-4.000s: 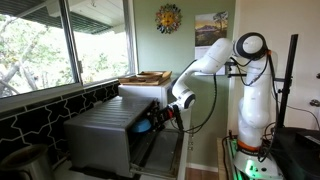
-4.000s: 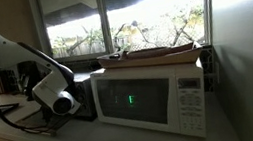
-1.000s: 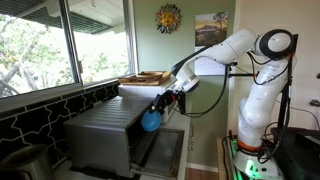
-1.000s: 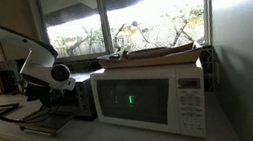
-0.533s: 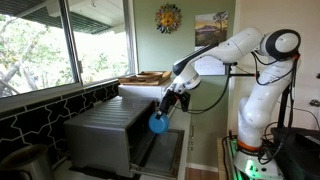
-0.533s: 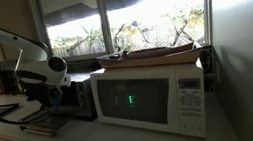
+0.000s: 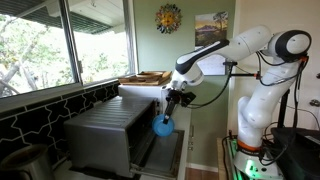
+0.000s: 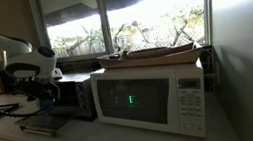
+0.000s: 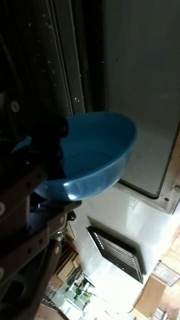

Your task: Flip the blue bowl over

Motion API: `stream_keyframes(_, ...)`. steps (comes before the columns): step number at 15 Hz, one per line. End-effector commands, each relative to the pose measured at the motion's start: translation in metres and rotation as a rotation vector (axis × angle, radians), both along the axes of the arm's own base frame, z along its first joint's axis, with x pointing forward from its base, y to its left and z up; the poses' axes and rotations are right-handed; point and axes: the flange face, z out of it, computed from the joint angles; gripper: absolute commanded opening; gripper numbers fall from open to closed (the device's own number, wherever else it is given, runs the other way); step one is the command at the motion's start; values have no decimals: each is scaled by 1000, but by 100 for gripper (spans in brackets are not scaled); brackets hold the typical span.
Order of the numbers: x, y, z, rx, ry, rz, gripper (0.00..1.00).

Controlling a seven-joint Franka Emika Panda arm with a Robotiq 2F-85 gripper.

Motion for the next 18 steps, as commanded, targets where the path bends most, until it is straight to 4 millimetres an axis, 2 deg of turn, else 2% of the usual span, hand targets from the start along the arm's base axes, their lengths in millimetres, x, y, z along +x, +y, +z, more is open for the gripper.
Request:
stream_keyframes(1, -14, 16, 13, -138, -98, 99, 1)
stream_keyframes(6, -17, 32, 24, -325, -239, 182, 1)
stream_keyframes(8, -10, 31, 25, -284, -208, 165, 1)
stream_keyframes(9, -11, 32, 26, -287, -213, 166, 6)
stream_keyframes(11, -10, 32, 26, -278, -211, 166, 6)
stream_keyframes(12, -10, 31, 26, -275, -211, 164, 1)
stream_keyframes(18, -19, 50, 20, -567, -303, 401, 1)
